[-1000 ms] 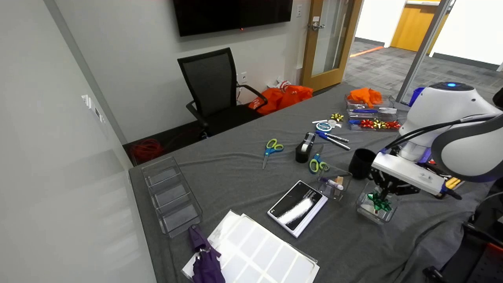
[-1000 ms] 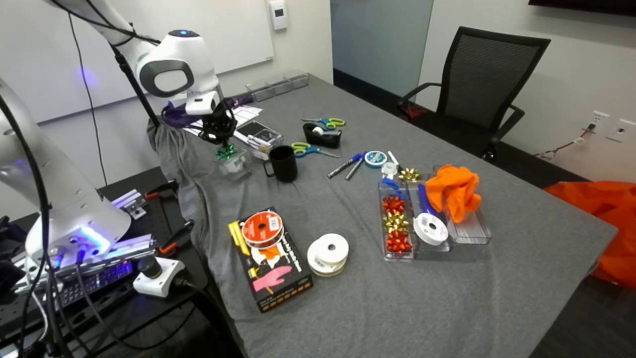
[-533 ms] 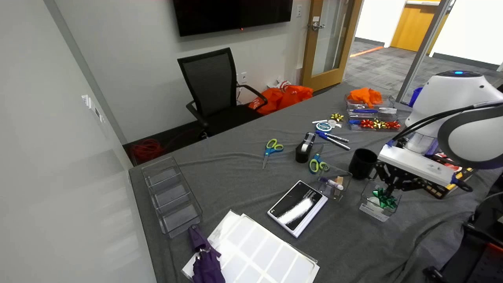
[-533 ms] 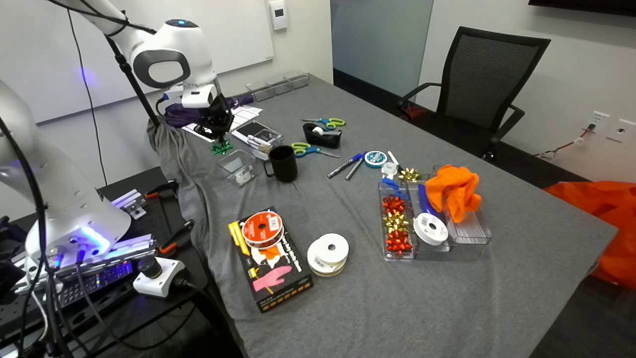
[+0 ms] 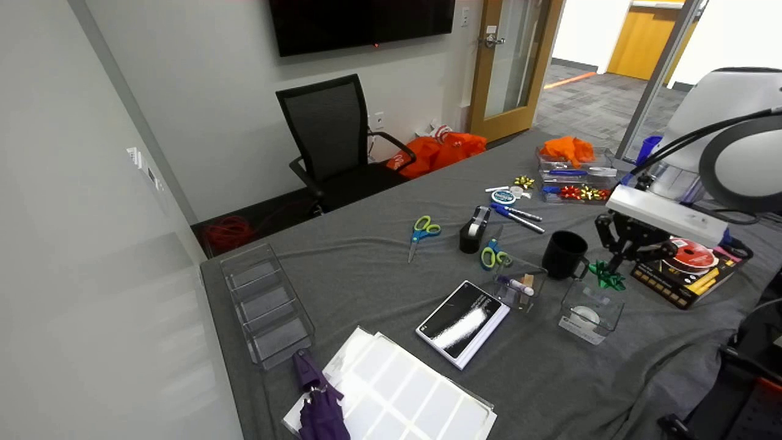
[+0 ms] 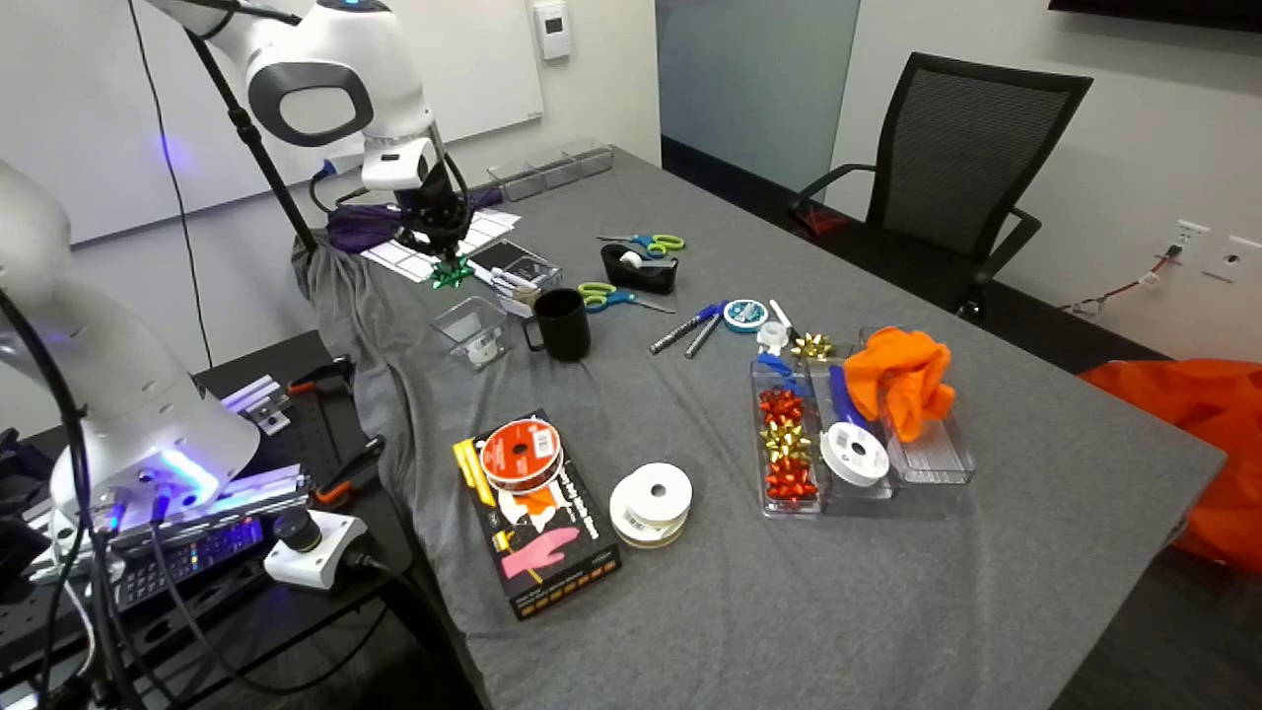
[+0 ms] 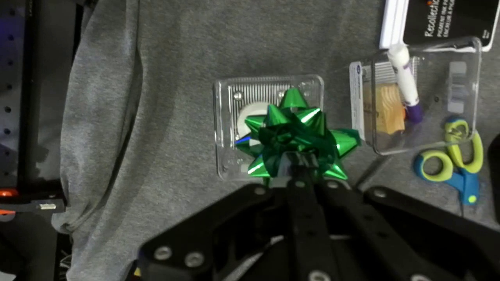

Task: Remove the green and red ribbons from the clear case and put them in the bottom compartment of the clear case on the front right

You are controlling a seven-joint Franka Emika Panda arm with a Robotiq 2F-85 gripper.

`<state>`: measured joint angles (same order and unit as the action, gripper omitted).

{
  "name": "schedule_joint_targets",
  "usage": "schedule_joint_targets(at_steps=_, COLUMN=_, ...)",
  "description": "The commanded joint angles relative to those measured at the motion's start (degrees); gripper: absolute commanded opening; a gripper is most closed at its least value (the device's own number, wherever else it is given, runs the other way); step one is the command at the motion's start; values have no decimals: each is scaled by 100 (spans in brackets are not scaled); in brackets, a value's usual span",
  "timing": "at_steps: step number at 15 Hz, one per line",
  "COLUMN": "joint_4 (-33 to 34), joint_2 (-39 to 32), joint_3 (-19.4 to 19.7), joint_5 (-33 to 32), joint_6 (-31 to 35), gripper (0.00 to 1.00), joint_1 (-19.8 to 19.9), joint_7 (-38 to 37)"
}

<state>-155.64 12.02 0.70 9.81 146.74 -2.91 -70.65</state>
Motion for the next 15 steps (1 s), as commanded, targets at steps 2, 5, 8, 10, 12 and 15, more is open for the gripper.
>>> schedule_joint_targets(at_steps=2, joint_4=593, joint_2=-133, joint_3=117, joint_5=-71, joint_6=-458, gripper=0, joint_1=536, joint_7=288)
schedule_joint_targets(at_steps=5, joint_4=1059, joint_2=-368, joint_3=219, joint_5=-50, joint_6=-679, gripper=0, joint_1=753, joint_7=233)
schedule_joint_targets(at_steps=8, joint_4=1589, joint_2=-708, joint_3=334, joint_5=-143, joint_6=-773, gripper=0, joint_1=938, joint_7=165)
schedule_joint_targets(at_steps=10, joint_4=1997, joint_2=-965, joint_3=423, joint_5=-145, joint_6=-841, gripper=0, joint_1=1009, joint_7=99)
schedule_joint_targets(at_steps=12, joint_4=2401, joint_2=-1192, joint_3=539, joint_5=-15, joint_6=-875, gripper=0, joint_1=1049, joint_7=123)
schedule_joint_targets(at_steps=15, joint_4=2220, joint_2=-1059, joint_3=569, joint_5=-75, joint_6=-704, gripper=0, joint_1=995, joint_7=124)
